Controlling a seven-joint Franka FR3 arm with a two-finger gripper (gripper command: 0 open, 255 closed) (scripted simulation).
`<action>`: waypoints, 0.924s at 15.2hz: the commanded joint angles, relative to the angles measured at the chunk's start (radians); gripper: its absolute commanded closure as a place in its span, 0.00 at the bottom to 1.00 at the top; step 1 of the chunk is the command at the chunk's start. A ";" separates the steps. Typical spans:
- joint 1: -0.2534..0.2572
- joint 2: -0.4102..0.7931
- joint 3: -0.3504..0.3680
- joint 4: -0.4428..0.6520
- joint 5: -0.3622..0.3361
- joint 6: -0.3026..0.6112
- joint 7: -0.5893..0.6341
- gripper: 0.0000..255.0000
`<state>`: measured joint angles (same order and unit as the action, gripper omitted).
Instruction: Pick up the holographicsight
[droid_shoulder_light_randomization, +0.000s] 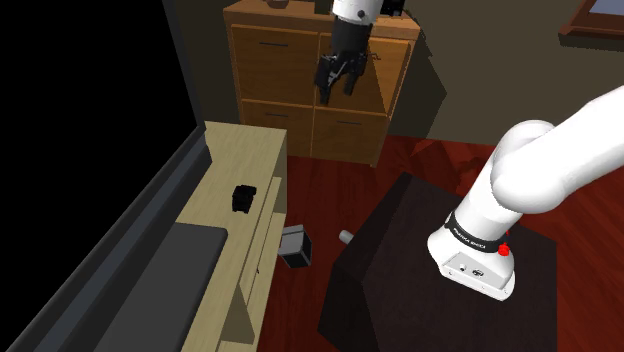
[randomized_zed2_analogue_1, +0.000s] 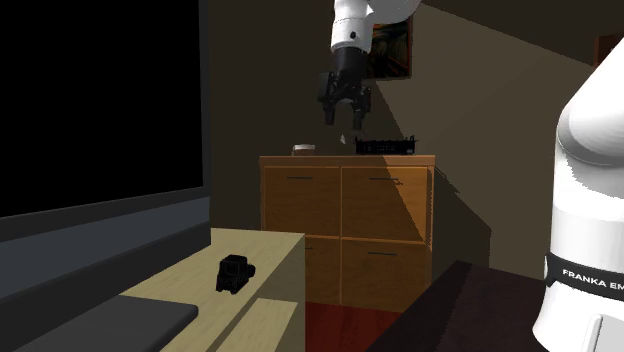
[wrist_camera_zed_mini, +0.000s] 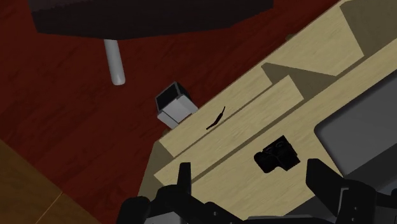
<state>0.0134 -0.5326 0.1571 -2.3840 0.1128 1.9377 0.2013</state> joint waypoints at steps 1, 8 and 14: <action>0.002 0.060 0.024 -0.004 0.007 0.065 0.030 0.00; 0.008 0.291 0.103 0.033 0.000 0.251 0.145 0.00; 0.017 0.517 0.151 0.118 -0.056 0.381 0.263 0.00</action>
<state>0.0292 -0.0520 0.3020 -2.2837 0.0680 2.3018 0.4445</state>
